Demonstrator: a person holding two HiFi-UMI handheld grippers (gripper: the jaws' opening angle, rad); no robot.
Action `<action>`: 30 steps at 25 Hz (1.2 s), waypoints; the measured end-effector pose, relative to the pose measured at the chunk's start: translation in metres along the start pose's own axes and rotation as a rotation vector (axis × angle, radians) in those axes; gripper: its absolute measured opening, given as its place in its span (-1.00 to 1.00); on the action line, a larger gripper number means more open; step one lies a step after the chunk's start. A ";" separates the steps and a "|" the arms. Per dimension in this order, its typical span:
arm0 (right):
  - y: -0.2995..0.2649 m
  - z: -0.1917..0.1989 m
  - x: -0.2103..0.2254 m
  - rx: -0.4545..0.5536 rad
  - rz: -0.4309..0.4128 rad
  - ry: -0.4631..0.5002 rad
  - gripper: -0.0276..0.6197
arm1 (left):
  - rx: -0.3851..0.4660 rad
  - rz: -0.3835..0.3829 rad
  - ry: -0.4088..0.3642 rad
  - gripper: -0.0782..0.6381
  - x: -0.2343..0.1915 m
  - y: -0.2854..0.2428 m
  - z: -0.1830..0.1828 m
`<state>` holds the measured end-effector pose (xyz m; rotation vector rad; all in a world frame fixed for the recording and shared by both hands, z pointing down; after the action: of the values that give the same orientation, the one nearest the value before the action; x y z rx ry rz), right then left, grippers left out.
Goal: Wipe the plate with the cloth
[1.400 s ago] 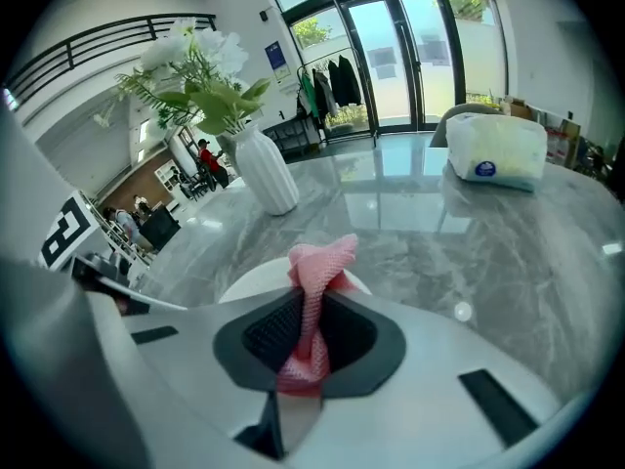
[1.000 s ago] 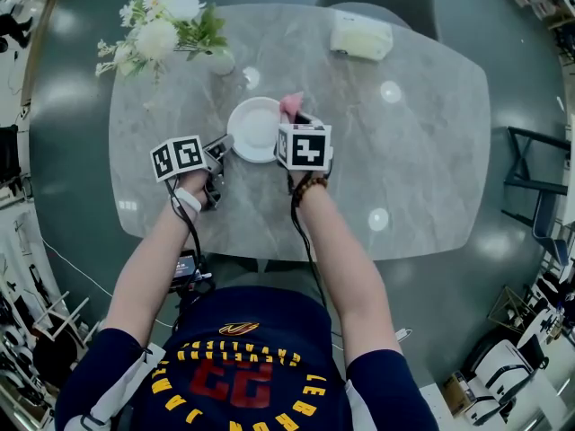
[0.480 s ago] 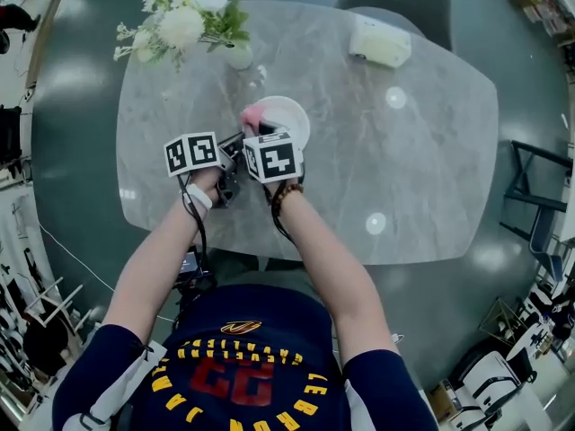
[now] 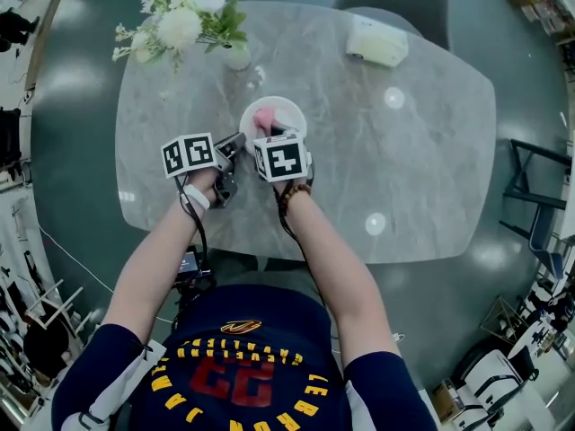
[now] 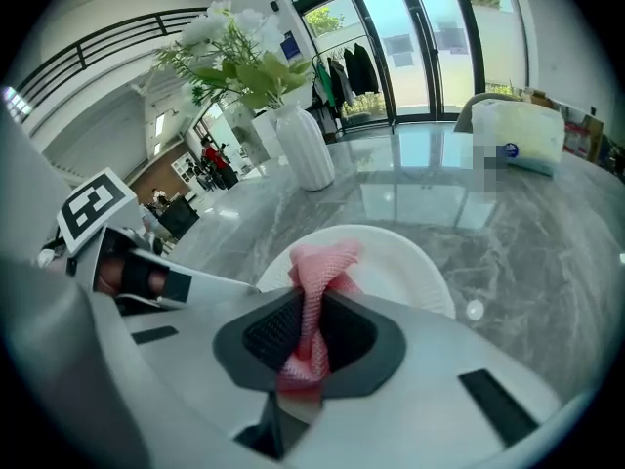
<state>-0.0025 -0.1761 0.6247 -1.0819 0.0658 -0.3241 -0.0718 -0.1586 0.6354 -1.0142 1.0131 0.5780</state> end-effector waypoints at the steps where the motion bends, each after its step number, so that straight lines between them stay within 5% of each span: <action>1: 0.001 0.001 0.006 0.001 0.010 -0.013 -0.79 | 0.000 0.000 -0.001 -0.73 0.000 0.000 0.000; 15: 0.030 0.009 0.080 0.052 0.142 -0.174 -0.79 | 0.004 -0.006 -0.002 -0.73 0.001 -0.001 0.001; 19: 0.037 -0.003 0.058 0.100 0.073 -0.222 -0.79 | 0.012 -0.010 -0.003 -0.73 0.000 -0.001 0.001; 30: 0.002 0.013 -0.030 0.002 -0.043 -0.021 -0.79 | 0.051 0.027 0.020 -0.73 0.001 -0.001 0.001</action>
<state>-0.0274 -0.1551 0.6257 -1.0856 0.0238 -0.3513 -0.0708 -0.1583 0.6353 -0.9643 1.0561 0.5627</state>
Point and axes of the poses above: the fingertips, and each gripper's own axes: y backward along the fingers, x to its right, z out of its underside, the point moved 1 cm from there along y, backward along the fingers, and after that the axes turned 15 degrees about z, right-handed, at the moved point
